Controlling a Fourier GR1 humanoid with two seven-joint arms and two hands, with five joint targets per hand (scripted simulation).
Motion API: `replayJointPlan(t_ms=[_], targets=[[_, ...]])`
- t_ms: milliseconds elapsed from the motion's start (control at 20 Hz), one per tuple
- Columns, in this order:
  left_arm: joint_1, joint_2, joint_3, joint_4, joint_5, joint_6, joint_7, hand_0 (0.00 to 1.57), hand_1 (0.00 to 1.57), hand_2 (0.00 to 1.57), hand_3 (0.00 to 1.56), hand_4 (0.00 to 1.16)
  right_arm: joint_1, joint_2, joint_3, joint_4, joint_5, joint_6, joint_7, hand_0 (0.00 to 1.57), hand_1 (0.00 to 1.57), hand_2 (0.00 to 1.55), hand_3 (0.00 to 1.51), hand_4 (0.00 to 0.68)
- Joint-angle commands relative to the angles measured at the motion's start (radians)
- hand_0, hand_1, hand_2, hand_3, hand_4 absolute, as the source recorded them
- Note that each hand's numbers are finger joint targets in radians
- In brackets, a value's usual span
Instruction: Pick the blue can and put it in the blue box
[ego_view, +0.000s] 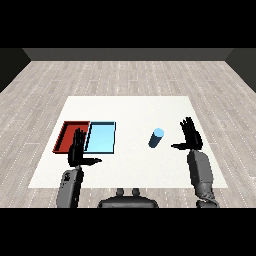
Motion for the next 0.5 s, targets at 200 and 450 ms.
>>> replayJointPlan(t_ms=[200,450], targets=[[-0.040,0.008,0.019,-0.055,0.035,0.015,0.082,0.00,0.00,0.00,0.00,0.00,-0.015,0.007,0.001,0.078,-0.021,0.017,0.015,0.00,0.00,0.00,0.00,0.000],[-0.002,0.013,0.025,0.031,0.032,-0.037,-0.034,0.00,0.00,0.00,0.00,0.00,-0.045,0.013,0.007,0.150,-0.007,-0.001,-0.006,0.00,0.00,0.00,0.00,0.000]])
